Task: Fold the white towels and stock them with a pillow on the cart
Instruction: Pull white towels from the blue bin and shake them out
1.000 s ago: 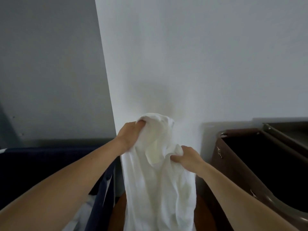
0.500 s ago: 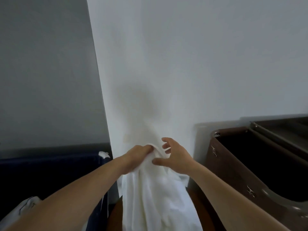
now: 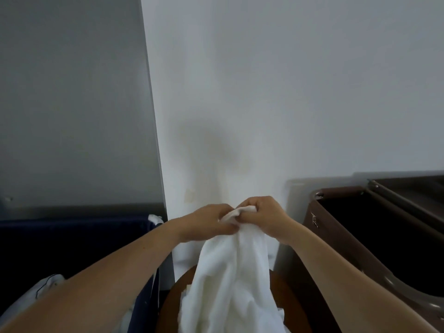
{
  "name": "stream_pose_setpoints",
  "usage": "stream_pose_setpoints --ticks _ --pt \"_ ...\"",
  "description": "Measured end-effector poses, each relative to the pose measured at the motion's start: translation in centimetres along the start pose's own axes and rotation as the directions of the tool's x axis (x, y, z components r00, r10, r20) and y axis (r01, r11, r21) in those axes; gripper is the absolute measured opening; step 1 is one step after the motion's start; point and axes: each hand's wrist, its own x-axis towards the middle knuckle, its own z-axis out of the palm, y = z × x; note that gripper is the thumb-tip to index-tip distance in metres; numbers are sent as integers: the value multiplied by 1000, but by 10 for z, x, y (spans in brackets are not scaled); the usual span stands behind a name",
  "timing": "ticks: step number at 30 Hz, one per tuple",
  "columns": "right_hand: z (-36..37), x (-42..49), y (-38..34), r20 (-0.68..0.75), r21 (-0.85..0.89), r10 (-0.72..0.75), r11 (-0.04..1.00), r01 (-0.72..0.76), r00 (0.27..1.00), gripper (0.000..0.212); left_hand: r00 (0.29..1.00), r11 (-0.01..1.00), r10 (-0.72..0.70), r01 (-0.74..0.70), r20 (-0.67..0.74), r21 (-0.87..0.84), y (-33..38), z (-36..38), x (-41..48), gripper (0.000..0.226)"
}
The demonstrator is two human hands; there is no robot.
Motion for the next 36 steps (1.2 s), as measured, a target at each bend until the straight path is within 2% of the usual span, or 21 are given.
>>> stream_pose_setpoints --ticks 1,3,5,7,9,11,13,16,20,23,25,30,33,36 --pt "4 0 -1 -2 -29 3 1000 -3 1000 8 1000 996 14 -13 19 -83 4 3 1 17" --pt "8 1 1 -78 -49 8 999 -12 997 16 999 964 -12 25 49 -266 3 6 0 16" --pt "10 1 7 -180 -92 -17 996 1 983 33 996 904 -62 83 64 -419 -5 7 -2 22" --pt "10 0 13 -270 -197 -95 979 41 958 41 991 825 -120 131 56 -550 -9 7 -3 31" --pt "10 -2 16 -279 -330 -220 936 121 935 36 985 738 -174 131 1 -662 -7 7 1 32" --pt "12 -3 15 -225 -365 -292 910 197 930 26 976 671 -215 115 -44 -732 -2 7 5 30" --pt "15 -4 13 -174 -325 -262 925 196 949 21 974 668 -222 115 -49 -735 3 10 6 29" --pt "17 -6 10 -168 -229 -150 967 110 974 27 980 632 -198 124 -4 -765 6 15 3 31" --pt "16 -9 4 -87 -215 -145 969 123 986 23 979 579 -150 199 136 -791 0 19 1 61" --pt "20 -13 1 -93 -167 -172 974 155 981 24 981 553 -164 175 100 -815 -4 24 1 51" --pt "23 -17 1 -70 -88 -136 988 130 988 21 984 546 -160 155 79 -823 -9 24 0 44" --pt "21 -18 1 -9 18 -68 997 68 998 8 992 691 -130 95 6 -717 -14 22 -5 36" --pt "15 -16 -3 -53 63 -67 996 70 996 5 983 788 -125 17 -133 -615 -13 15 -2 31" --pt "2 -18 -13 37 170 -63 984 56 997 5 959 793 -142 -37 -244 -608 -10 -4 2 29"
